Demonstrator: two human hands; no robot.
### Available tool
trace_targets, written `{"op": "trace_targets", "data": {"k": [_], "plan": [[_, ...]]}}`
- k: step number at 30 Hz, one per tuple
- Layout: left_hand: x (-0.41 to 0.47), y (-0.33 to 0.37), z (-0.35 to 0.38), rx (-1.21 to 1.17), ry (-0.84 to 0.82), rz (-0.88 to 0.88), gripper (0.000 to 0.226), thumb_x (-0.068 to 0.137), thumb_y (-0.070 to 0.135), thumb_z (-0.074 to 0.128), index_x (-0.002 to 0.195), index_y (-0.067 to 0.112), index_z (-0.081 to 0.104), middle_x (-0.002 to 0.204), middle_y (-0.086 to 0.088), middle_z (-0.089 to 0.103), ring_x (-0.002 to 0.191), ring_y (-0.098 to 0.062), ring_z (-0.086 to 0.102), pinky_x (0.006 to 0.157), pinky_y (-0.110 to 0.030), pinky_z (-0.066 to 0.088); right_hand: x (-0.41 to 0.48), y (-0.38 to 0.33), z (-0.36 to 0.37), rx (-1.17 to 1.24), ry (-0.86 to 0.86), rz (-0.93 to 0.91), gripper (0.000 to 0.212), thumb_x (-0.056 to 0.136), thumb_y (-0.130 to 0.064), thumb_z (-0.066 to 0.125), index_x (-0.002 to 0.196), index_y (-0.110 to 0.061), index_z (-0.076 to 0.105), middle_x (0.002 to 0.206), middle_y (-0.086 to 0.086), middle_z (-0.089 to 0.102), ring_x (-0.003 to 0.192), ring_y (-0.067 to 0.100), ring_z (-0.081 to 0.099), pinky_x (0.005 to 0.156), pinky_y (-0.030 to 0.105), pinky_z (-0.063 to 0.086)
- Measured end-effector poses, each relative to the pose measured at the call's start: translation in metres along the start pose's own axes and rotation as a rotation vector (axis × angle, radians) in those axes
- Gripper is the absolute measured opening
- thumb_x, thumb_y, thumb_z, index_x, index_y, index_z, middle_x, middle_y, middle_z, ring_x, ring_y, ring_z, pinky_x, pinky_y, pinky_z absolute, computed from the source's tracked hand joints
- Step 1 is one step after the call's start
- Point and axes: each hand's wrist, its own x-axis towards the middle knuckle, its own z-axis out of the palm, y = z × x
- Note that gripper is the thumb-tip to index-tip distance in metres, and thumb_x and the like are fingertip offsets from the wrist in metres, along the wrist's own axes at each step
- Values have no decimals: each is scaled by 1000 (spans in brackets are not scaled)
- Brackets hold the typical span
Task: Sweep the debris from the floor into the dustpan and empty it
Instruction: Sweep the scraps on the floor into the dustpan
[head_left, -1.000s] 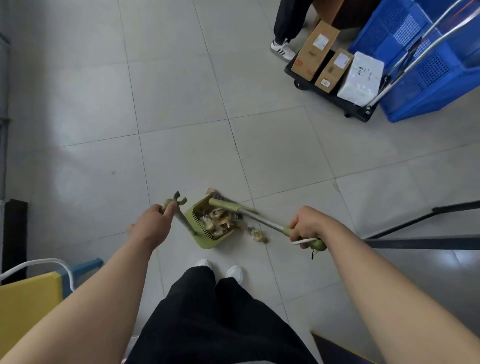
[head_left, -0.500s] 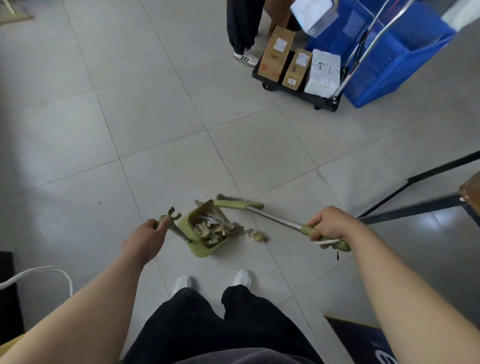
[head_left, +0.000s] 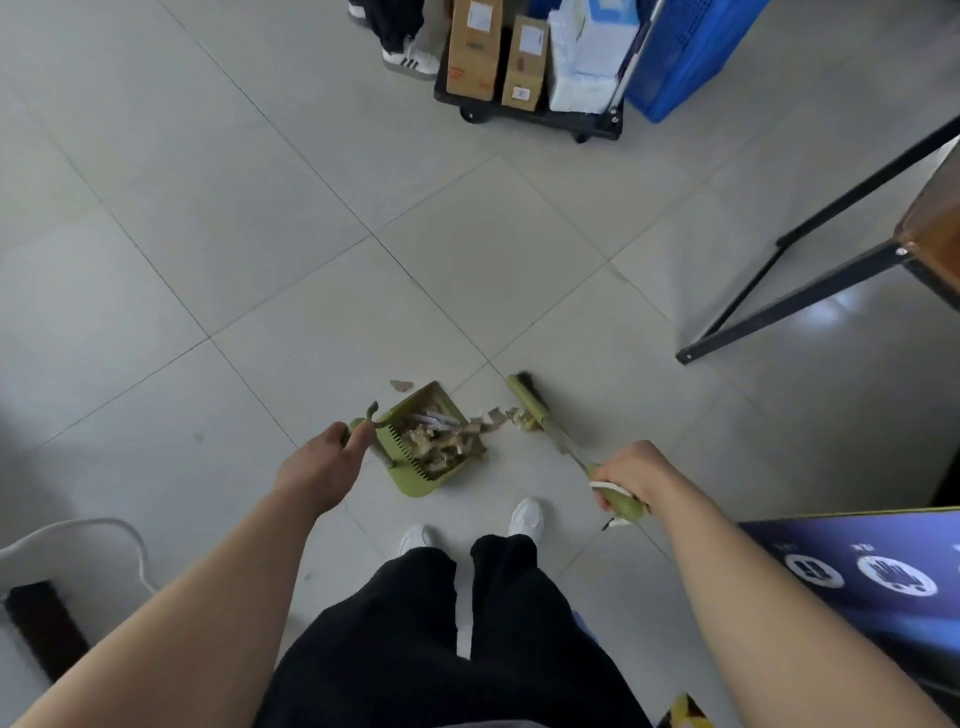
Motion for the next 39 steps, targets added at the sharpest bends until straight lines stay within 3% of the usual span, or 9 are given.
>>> {"op": "trace_targets", "data": {"k": [3, 8, 12, 16, 22, 27, 30, 34, 39], "plan": [[3, 2, -1, 17, -10, 14, 57, 97, 60, 24, 104, 14, 57, 93, -7, 63, 91, -30, 56, 74, -36, 39, -9, -3, 22, 56, -69, -33, 25, 75, -2, 58, 51, -8, 57, 38, -3, 58, 32, 7, 49, 35, 11, 29], [4, 4, -2, 29, -26, 19, 57, 97, 60, 23, 104, 14, 55, 94, -8, 62, 92, -30, 56, 82, -39, 43, -28, -16, 33, 105, -162, -92, 17, 75, -3, 61, 81, 9, 71, 72, 18, 64, 63, 24, 56, 60, 32, 42], [2, -7, -5, 9, -15, -5, 56, 96, 60, 24, 102, 15, 56, 84, -2, 60, 91, -30, 56, 91, -42, 43, -32, -27, 24, 54, -156, -129, 10, 80, -9, 67, 90, -7, 67, 74, 12, 66, 56, 19, 62, 52, 22, 51], [-6, -23, -6, -91, 28, -58, 56, 97, 58, 30, 100, 11, 60, 86, -7, 62, 87, -30, 56, 87, -41, 43, -34, -29, 6, 43, -109, -143, 22, 78, -8, 70, 99, -2, 70, 72, 10, 67, 54, 18, 63, 51, 21, 51], [-20, -52, -12, -232, 87, -154, 58, 96, 57, 32, 100, 8, 63, 92, -9, 64, 77, -24, 53, 71, -37, 39, -40, -42, -32, 5, -79, -192, 19, 69, -3, 64, 82, 7, 73, 59, 11, 66, 56, 24, 57, 58, 30, 47], [-32, -71, -20, -343, 134, -214, 63, 86, 62, 29, 92, 8, 62, 88, -14, 65, 80, -28, 58, 72, -40, 45, -32, -62, -34, 125, -54, -197, 9, 70, 1, 61, 73, 5, 69, 70, 22, 65, 57, 25, 56, 55, 28, 43], [-38, -81, -23, -364, 173, -247, 66, 84, 63, 28, 92, 7, 62, 87, -14, 65, 79, -29, 58, 72, -41, 46, -18, -79, -17, 83, -49, -232, 9, 70, 1, 63, 61, -1, 63, 61, 15, 64, 56, 25, 55, 54, 26, 43], [-41, -93, -21, -372, 203, -270, 58, 92, 59, 29, 90, 10, 61, 87, -13, 65, 82, -31, 58, 82, -46, 50, 10, -101, 9, 84, -18, -211, 8, 75, -4, 70, 76, -7, 63, 63, 10, 65, 52, 21, 62, 50, 21, 52], [-32, -94, -17, -341, 200, -312, 55, 98, 54, 33, 99, 7, 63, 87, -9, 62, 79, -28, 53, 73, -40, 42, 37, -115, 37, 61, -55, -198, 17, 77, -2, 70, 91, -7, 62, 77, 12, 65, 61, 23, 64, 56, 25, 58]]}}
